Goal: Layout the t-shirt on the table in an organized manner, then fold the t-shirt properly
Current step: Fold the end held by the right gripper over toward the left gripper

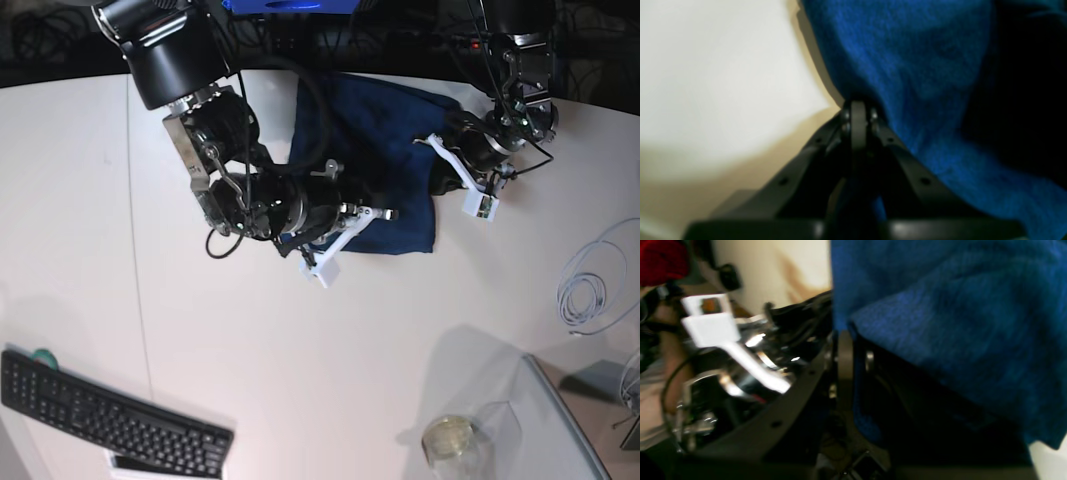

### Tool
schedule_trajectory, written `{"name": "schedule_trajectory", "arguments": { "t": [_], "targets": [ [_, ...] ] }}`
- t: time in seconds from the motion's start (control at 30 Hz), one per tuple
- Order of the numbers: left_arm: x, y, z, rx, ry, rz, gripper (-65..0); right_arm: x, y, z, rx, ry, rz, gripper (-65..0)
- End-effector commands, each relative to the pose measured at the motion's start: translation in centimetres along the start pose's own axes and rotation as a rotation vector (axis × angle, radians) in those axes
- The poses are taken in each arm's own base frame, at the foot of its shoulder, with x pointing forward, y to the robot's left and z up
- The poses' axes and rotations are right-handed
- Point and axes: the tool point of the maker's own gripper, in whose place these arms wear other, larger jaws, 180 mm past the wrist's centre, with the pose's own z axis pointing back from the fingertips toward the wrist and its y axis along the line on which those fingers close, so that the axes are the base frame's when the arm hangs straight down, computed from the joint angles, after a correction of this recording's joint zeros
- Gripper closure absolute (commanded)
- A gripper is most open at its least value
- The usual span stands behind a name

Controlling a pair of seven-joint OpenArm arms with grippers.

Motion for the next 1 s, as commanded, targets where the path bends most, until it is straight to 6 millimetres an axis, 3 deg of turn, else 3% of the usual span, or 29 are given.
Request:
{"name": "schedule_trajectory", "arguments": {
  "t": [0.0,0.13,0.4,0.57,0.63,0.77,0.8,0.97],
  "targets": [
    [1.2,0.2,0.2,-0.004,-0.031,-0.015,0.0,0.9,2.8,-0.1,0.054,-0.012,0.037,0.0],
    [1.2,0.2,0.2,-0.003,-0.033,-0.016,0.0,0.7,4.3,-0.9,0.043,-0.01,0.112,0.0],
    [1.3,0.5,0.4,0.006,-0.034,-0.014,0.0,0.7,1.9,-2.1,-0.013,-0.008,0.072,0.0],
    [2.4,0.6,0.9,0.014,-0.062,-0.043,0.0,0.8,1.8,-2.2,-0.018,-0.018,0.072,-0.5],
    [3.4,0.7,1.2,0.02,-0.079,-0.065,0.0,0.8,1.8,-2.2,-0.018,-0.018,0.072,-5.4],
    [3.8,2.6,3.0,0.079,-0.096,-0.076,0.0,0.8,1.8,-2.2,-0.018,-0.018,0.072,-26.9],
    [4.1,3.3,3.7,0.104,-0.109,-0.075,0.0,0.8,1.8,-2.2,-0.018,-0.018,0.072,-29.7],
    [2.1,8.5,8.9,0.261,-0.028,-0.084,0.0,0.3,2.3,-2.5,-0.02,-0.004,0.107,-29.6]
  ]
}}
